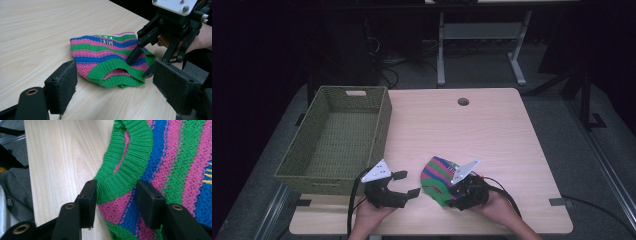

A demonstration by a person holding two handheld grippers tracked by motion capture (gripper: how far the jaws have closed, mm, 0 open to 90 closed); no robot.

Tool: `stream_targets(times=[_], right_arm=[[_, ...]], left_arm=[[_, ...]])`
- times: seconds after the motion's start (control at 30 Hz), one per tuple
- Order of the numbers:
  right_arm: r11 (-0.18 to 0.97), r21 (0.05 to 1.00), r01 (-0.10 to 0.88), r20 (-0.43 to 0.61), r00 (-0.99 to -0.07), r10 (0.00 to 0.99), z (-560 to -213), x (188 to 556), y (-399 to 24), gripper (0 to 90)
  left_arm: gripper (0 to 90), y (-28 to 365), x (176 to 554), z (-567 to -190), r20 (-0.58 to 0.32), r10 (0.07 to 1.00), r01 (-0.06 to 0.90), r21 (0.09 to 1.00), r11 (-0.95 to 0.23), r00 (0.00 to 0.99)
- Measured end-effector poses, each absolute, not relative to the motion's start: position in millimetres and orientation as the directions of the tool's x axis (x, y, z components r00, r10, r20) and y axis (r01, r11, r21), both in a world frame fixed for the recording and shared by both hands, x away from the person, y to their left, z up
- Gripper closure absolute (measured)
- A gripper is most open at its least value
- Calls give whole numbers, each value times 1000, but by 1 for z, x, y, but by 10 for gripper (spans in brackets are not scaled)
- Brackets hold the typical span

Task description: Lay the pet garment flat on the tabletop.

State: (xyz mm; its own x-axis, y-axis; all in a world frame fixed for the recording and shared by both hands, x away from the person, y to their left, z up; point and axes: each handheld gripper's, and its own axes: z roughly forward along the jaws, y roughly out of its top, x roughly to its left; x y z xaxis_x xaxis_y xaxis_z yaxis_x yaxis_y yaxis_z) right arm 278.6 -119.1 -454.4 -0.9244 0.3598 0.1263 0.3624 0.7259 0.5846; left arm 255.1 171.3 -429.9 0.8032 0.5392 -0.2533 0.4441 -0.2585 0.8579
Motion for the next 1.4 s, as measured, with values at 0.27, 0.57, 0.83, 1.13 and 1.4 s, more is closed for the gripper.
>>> stream_targets(times=[0.27, 0.57, 0.83, 1.13, 1.4], right_arm=[[718, 597, 357, 101, -922, 374, -456, 277, -122, 612], [683, 608, 406, 153, -903, 401, -457, 278, -126, 726], [678, 617, 401, 154, -906, 395, -455, 279, -128, 809], [646, 643, 412, 181, -901, 394, -445, 278, -135, 826], [590, 696, 410, 201, -899, 388, -428, 278, -147, 831]], left_arm=[[193, 169, 255, -431, -252, 536, 444, 856, -265, 806], [195, 168, 256, -432, -256, 535, 448, 853, -267, 805], [195, 168, 256, -432, -258, 536, 450, 853, -264, 804], [196, 169, 258, -433, -270, 532, 458, 849, -262, 803], [196, 167, 258, -431, -271, 525, 452, 855, -254, 807]])
